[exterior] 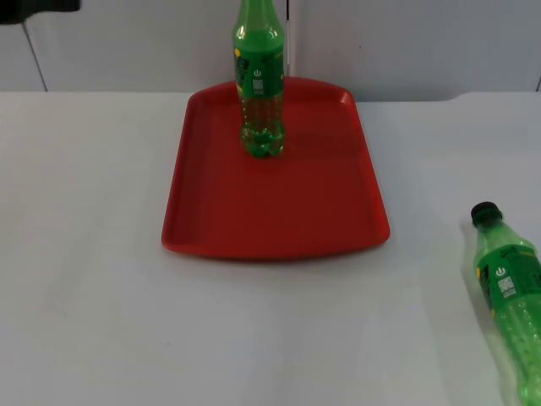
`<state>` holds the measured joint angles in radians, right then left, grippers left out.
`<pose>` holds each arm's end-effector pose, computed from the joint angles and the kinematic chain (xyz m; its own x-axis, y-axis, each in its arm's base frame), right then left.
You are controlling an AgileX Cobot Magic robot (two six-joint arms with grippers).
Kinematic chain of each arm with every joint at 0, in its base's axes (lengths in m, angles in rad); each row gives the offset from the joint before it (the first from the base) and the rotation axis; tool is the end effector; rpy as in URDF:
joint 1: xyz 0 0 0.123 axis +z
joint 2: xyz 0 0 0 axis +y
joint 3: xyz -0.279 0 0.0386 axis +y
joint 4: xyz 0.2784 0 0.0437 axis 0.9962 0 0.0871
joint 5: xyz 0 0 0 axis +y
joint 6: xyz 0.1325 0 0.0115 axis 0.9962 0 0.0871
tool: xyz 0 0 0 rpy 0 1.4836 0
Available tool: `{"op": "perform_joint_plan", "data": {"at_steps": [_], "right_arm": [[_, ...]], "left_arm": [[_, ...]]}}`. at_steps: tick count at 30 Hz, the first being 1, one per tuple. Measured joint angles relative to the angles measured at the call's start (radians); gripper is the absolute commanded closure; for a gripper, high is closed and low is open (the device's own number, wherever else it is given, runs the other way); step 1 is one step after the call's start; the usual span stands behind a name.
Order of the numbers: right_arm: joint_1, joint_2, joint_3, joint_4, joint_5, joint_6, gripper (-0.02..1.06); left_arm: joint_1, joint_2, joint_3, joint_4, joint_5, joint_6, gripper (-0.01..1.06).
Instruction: Place the bottle upright on the tray.
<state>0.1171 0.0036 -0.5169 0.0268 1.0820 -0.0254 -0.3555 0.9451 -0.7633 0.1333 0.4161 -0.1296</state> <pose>0.0592 0.0101 0.2758 -0.4580 -0.0668 -0.8864 -0.1435 0.9896 -0.0004 0.2515 -0.0857 0.2998 -0.4578 0.1619 -0.8742 0.3001 0.9537 0.0195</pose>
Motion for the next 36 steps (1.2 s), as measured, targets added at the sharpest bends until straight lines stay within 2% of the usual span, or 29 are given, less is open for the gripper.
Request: {"op": "perform_joint_plan", "data": {"at_steps": [17,27,32,36], "right_arm": [[0.000,0.000,0.000,0.000,0.000,0.000,0.00],[0.000,0.000,0.000,0.000,0.000,0.000,0.00],[0.000,0.000,0.000,0.000,0.000,0.000,0.00],[0.000,0.000,0.000,0.000,0.000,0.000,0.00]], "left_arm": [[0.000,-0.430,0.000,0.000,0.417,0.091,0.00],[0.000,-0.650,0.000,-0.062,0.557,0.122,0.00],[0.000,-0.748,0.000,-0.066,0.603,0.130,0.00],[0.000,-0.820,0.023,-0.066,0.609,0.130,0.00]]}}
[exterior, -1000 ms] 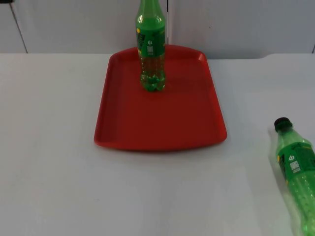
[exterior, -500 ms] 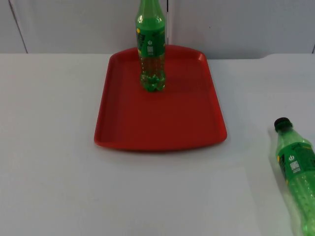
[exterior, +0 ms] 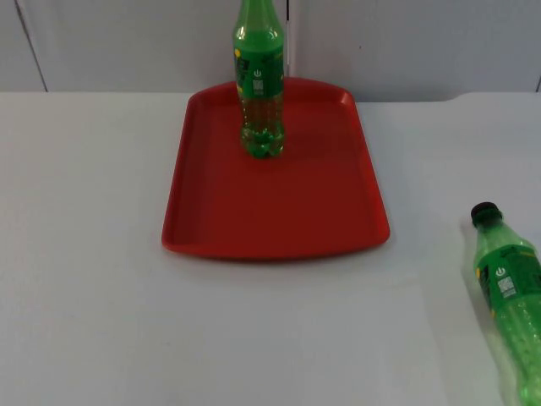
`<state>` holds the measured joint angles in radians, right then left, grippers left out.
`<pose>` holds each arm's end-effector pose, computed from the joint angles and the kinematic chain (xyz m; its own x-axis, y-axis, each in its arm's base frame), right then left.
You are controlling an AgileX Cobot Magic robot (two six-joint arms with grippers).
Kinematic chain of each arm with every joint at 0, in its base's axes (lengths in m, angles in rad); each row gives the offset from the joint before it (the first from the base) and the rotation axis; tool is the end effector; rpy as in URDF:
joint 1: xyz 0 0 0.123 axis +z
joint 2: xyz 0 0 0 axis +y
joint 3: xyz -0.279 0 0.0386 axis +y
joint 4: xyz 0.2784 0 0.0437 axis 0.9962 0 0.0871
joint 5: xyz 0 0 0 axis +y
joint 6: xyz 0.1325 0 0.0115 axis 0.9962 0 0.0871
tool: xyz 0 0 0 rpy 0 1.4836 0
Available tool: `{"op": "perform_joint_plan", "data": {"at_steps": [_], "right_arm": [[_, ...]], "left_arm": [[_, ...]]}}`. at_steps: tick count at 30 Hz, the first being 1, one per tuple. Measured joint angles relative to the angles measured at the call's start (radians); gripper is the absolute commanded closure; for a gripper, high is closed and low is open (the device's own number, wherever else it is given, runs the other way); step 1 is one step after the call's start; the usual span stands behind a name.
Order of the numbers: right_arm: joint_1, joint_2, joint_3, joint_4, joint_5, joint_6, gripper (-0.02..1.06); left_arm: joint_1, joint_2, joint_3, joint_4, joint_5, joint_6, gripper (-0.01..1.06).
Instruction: Place the bottle upright on the tray.
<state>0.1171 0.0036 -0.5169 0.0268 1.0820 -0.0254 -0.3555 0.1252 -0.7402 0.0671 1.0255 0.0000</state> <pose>0.0592 0.0101 0.2758 -0.4580 -0.0668 -0.8864 -0.1435 0.9896 -0.0004 0.0552 -0.0124 0.3503 -0.2864 0.1434 -0.9473 0.3067 0.9504 0.0512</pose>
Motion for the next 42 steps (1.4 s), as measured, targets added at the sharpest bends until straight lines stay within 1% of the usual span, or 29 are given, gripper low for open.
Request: {"op": "perform_joint_plan", "data": {"at_steps": [2,3,6,14,42], "right_arm": [[0.000,0.000,0.000,0.000,0.000,0.000,0.00],[0.000,0.000,0.000,0.000,0.000,0.000,0.00],[0.000,0.000,0.000,0.000,0.000,0.000,0.00],[0.000,0.000,0.000,0.000,0.000,0.000,0.00],[0.000,0.000,0.000,0.000,0.000,0.000,0.00]], "left_arm": [[0.000,-0.052,0.046,-0.002,0.004,0.000,0.00],[0.000,-0.052,0.046,-0.002,0.004,0.000,0.00],[0.000,-0.118,0.137,-0.021,0.014,0.000,0.00],[0.000,-0.121,0.230,-0.041,0.044,-0.005,0.00],[0.000,-0.121,0.238,-0.030,0.045,0.000,0.00]]}}
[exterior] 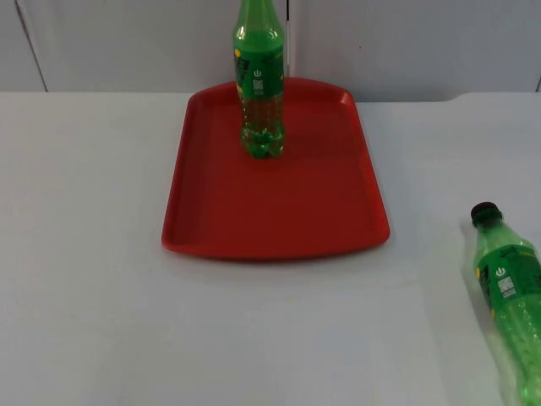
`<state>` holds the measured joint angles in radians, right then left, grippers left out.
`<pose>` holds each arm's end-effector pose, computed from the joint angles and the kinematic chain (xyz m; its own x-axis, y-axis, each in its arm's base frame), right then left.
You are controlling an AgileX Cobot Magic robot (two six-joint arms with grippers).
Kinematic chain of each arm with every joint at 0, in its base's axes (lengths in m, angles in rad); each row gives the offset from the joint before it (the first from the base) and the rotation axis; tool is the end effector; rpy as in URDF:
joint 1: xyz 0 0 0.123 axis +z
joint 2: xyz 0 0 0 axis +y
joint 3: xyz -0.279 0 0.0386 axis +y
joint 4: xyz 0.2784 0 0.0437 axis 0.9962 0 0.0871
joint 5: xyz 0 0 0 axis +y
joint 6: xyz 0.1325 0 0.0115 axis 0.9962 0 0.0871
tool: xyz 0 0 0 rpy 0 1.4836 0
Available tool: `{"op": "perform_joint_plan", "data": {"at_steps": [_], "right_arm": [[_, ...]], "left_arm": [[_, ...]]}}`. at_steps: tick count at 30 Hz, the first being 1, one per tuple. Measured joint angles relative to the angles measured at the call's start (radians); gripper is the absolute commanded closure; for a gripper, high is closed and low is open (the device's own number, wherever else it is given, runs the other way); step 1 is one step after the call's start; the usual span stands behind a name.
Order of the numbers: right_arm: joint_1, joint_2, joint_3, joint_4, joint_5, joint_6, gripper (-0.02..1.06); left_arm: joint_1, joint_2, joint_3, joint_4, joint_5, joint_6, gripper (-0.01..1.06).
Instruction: Place the bottle upright on the tray.
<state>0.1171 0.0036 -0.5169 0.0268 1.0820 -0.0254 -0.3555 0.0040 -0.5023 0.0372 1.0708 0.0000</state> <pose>0.0592 0.0101 0.2758 -0.4580 -0.0668 -0.8864 -0.1435 0.9896 -0.0004 0.0600 -0.0176 0.2721 -0.4313 0.1791 -0.8843 0.3286 0.9440 0.0310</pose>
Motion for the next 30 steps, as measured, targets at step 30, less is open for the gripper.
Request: {"op": "perform_joint_plan", "data": {"at_steps": [30], "right_arm": [[0.000,0.087,-0.085,0.024,-0.002,0.000,0.00]], "left_arm": [[0.000,0.000,0.002,0.002,0.001,0.000,0.00]]}}
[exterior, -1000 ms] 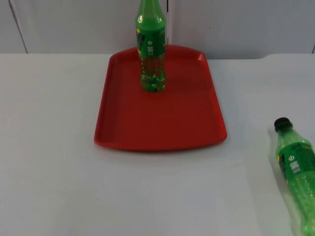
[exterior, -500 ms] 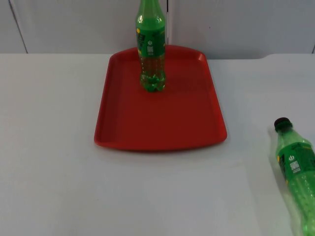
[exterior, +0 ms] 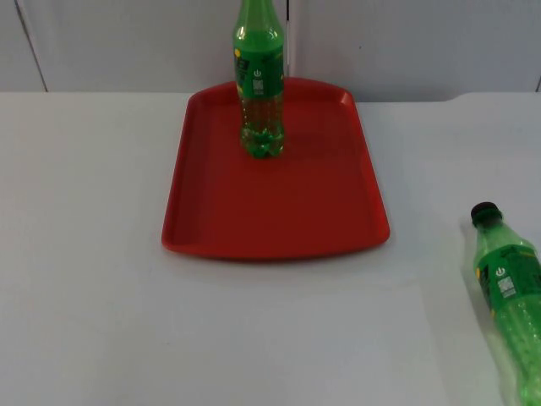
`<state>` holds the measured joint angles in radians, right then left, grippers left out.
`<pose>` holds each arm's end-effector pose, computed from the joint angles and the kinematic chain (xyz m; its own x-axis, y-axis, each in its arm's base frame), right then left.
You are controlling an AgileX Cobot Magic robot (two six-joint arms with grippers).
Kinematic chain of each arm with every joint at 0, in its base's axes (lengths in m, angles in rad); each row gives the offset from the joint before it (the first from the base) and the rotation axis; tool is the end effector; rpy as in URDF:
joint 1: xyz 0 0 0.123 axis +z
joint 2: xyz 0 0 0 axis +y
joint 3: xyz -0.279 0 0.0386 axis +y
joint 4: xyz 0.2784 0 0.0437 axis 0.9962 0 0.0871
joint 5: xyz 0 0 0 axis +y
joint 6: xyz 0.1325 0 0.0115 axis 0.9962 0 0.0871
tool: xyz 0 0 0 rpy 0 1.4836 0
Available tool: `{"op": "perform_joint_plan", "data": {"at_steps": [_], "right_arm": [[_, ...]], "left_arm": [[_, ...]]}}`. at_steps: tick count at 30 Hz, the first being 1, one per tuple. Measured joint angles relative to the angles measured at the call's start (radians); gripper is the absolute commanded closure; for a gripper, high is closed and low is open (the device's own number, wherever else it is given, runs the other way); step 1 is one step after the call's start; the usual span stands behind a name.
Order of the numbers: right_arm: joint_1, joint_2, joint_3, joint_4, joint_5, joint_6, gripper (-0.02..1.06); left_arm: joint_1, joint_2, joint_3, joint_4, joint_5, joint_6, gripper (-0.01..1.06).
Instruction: Place the bottle upright on the tray.
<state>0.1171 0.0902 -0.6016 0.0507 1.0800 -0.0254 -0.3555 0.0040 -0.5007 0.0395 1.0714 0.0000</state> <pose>0.0636 0.0135 0.2994 -0.4591 -0.0555 -0.8866 -0.1568 0.9874 0.0194 0.0602 -0.0174 0.2715 -0.4327 0.1808 -0.8832 0.3274 0.9443 0.0329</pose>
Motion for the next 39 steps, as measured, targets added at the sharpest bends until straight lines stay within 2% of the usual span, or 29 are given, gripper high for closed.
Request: {"op": "perform_joint_plan", "data": {"at_steps": [11,14,18,28,30,33,39], "right_arm": [[0.000,0.356,-0.169,0.105,0.008,0.000,0.00],[0.000,0.457,-0.217,0.112,0.033,0.008,0.01],[0.000,0.680,-0.347,0.114,0.119,0.025,0.01],[0.000,1.024,-0.563,0.106,0.133,0.084,0.01],[0.000,1.038,-0.566,0.101,0.133,0.096,0.01],[0.000,1.121,-0.577,0.066,0.133,0.167,0.01],[0.010,1.202,-0.577,0.060,0.133,0.232,0.01]], "left_arm": [[0.000,0.000,0.000,0.000,0.002,0.000,0.00],[0.000,0.000,0.000,0.000,0.002,0.000,0.00],[0.000,0.000,0.000,0.000,0.002,0.000,0.00],[0.000,0.000,0.000,0.000,0.002,0.000,0.00],[0.000,0.000,0.000,0.000,0.002,0.000,0.00],[0.000,0.000,0.000,0.000,0.002,0.000,0.00],[0.000,0.000,0.000,0.000,0.002,0.000,0.00]]}}
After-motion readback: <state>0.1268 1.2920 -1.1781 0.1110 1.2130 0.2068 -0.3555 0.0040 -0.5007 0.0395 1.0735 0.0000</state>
